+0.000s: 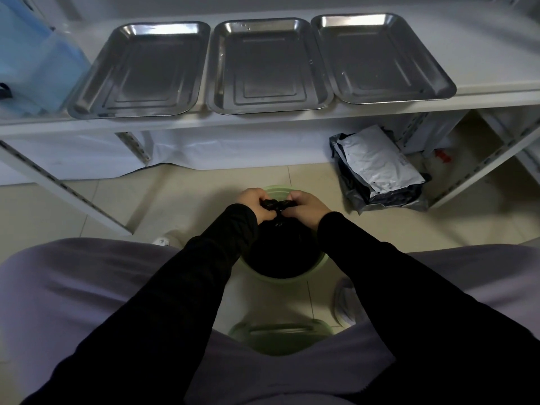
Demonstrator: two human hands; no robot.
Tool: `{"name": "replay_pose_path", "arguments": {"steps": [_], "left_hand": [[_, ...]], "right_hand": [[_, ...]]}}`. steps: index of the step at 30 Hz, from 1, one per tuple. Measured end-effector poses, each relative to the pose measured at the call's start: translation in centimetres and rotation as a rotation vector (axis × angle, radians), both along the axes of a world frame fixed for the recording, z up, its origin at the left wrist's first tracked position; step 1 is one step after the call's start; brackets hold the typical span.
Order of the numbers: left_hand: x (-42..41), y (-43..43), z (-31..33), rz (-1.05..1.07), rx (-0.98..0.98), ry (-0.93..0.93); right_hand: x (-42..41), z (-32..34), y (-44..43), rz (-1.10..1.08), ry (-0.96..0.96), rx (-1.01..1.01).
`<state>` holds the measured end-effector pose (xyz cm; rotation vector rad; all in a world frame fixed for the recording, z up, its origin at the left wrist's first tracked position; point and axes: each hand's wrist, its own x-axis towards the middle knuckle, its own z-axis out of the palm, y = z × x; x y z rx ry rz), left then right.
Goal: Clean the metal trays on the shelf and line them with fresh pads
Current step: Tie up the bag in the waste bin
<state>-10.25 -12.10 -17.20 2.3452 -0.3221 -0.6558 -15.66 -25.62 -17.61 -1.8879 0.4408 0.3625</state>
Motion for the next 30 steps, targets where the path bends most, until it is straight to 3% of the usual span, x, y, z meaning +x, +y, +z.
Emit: {"name": "replay_pose_path", "arguments": {"steps": [6, 11, 15, 23, 30], "left_hand": [[-0.3, -0.1, 0.5, -0.023, 0.111, -0.147], [-0.8, -0.2, 0.3, 0.078, -0.021, -0.145], [-0.8, -0.1, 0.3, 0.129, -0.107, -0.17], [-0.7, 0.0, 0.0, 0.09, -0.294, 0.066], [-0.5, 0.1, 0.1, 0.118, -0.353, 0.089]], "right_hand": [[0.1, -0.1, 0.0, -0.03, 0.005, 0.011], [0.3, 0.7, 0.1, -0.026, 0.055, 0.088], [0.4, 1.0, 0.2, -0.099, 0.134, 0.264], [0.3, 0.2, 0.1, -0.159, 0.188, 0.241], [0.1, 0.6, -0.3, -0.103, 0.117, 0.244]]}}
